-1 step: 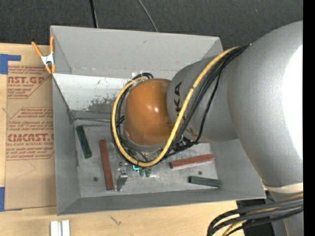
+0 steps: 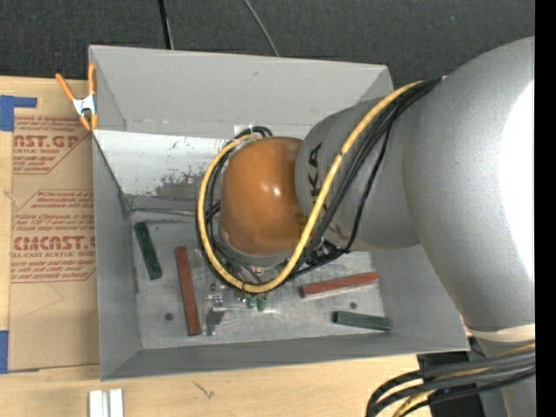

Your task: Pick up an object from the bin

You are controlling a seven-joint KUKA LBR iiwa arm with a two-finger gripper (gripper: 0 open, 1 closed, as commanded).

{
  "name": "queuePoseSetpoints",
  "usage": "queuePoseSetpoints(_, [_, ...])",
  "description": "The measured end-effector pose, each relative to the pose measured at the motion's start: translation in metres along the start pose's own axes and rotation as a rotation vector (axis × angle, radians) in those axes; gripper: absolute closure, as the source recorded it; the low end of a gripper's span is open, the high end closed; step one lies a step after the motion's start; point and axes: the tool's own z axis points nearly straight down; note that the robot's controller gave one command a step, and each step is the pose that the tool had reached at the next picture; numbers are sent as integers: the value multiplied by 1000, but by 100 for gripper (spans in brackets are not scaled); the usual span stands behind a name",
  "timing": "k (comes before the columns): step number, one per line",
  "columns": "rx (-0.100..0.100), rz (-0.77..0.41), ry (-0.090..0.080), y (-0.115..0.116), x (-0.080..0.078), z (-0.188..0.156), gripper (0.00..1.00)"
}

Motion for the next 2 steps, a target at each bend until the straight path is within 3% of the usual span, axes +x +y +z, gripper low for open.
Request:
queuePoseSetpoints(1, [0, -359, -6, 14, -46, 43, 0])
queuePoseSetpoints(2, [0, -462, 1, 18, -53, 28, 0])
